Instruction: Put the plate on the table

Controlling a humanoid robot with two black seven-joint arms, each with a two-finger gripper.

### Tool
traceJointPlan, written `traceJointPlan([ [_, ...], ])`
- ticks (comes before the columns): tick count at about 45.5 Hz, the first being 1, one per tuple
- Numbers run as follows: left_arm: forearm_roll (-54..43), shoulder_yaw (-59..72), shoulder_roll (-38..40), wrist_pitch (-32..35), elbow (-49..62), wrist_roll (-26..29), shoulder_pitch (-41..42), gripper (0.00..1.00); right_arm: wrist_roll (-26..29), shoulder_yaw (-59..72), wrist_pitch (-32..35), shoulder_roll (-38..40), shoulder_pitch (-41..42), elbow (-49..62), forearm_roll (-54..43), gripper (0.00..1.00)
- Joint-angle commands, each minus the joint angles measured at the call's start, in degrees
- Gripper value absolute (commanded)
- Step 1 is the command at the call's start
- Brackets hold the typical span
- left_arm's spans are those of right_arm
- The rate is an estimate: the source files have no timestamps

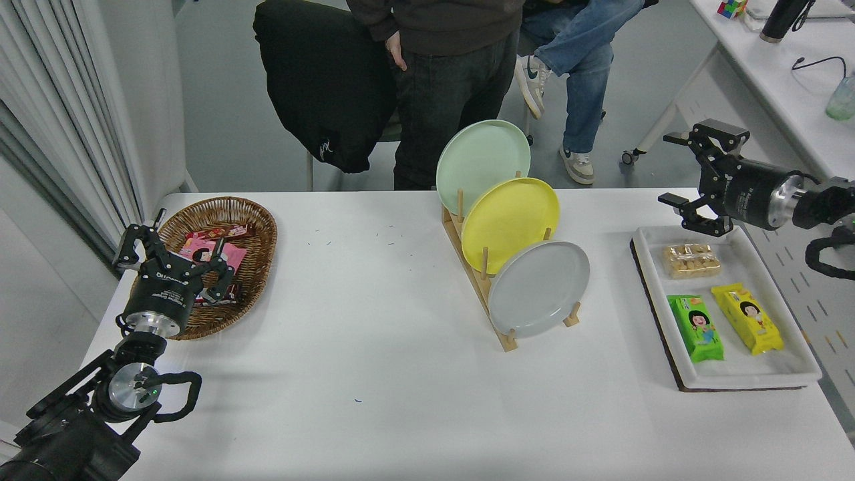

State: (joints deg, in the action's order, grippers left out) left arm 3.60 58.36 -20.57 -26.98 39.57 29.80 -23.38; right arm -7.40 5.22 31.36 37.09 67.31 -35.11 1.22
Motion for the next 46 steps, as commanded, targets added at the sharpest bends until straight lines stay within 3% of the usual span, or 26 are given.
traceJointPlan([
  [1, 0.0, 0.0, 0.0, 0.0, -0.02, 0.0, 0.0, 0.98, 0.01, 9.89, 0.02, 1.5, 4.06, -6.28, 0.8, 1.0],
  [15, 0.0, 0.0, 0.0, 0.0, -0.02, 0.0, 0.0, 0.98, 0.19, 12.62, 1.6, -3.78, 4.32, -7.25, 1.33, 1.0],
  [33, 0.0, 0.0, 0.0, 0.0, -0.02, 0.0, 0.0, 0.98, 0.98, 11.65, -0.33, -4.13, 7.04, -8.74, 6.07, 1.0],
  [46, 0.0, 0.0, 0.0, 0.0, 0.07, 0.0, 0.0, 0.98, 0.89, 17.36, -6.31, -0.35, 9.15, -21.66, 6.42, 1.0],
])
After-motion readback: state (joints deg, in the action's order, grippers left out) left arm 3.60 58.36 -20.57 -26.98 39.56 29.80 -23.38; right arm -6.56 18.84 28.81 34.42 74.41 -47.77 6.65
